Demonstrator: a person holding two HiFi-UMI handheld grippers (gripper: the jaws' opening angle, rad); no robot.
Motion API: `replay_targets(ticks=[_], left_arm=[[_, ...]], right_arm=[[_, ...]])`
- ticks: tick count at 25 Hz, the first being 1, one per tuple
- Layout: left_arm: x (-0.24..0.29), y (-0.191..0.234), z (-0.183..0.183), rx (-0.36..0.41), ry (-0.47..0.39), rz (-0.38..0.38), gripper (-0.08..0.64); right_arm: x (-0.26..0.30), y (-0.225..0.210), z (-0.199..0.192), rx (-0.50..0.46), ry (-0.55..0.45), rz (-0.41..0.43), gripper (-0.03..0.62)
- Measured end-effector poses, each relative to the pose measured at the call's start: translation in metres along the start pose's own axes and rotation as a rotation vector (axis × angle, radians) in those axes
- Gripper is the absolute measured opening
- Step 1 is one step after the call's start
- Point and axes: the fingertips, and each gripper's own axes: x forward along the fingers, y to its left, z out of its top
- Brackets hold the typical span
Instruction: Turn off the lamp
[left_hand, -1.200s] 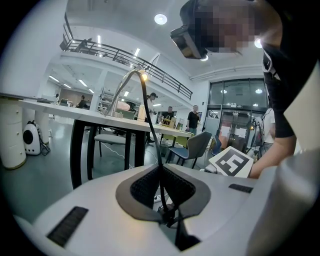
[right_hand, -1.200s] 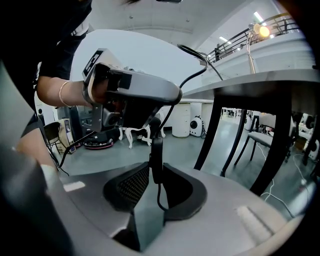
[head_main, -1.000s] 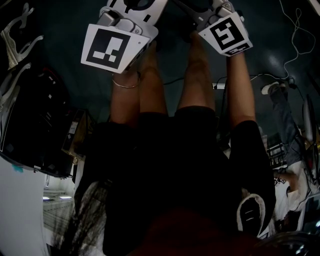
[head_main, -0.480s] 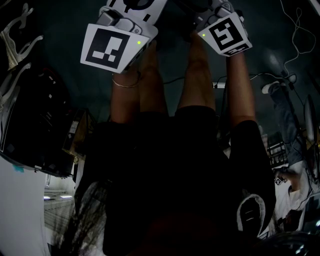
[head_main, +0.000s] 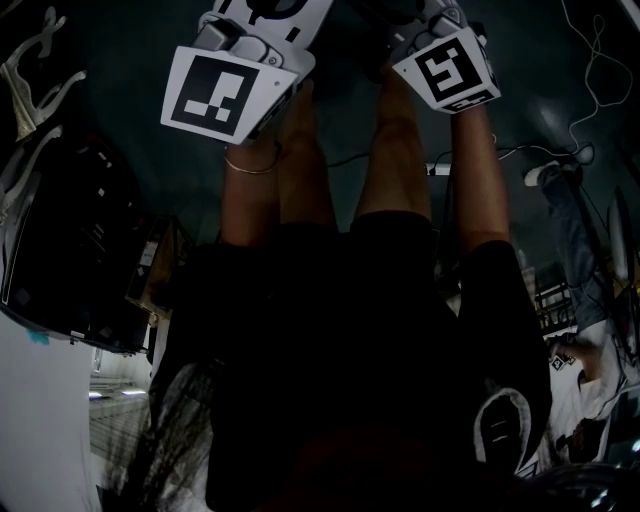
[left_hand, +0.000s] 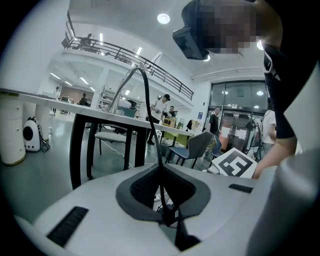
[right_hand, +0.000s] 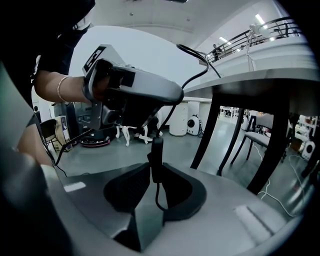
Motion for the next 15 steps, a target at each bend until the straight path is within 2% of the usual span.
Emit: replay_targets(ticks=[7, 15], left_arm=[[0.003, -0.001, -0.004, -0.015, 0.006, 0.0, 0.023], [0.007, -0.003, -0.011, -0.015, 0.02, -0.008, 0.023]], right_arm=[[-0.004, -0.003, -0.001, 0.044, -0.033, -0.003, 0.079], [-0.007, -0.003, -0.004, 0.036, -0.035, -0.013, 0.081]])
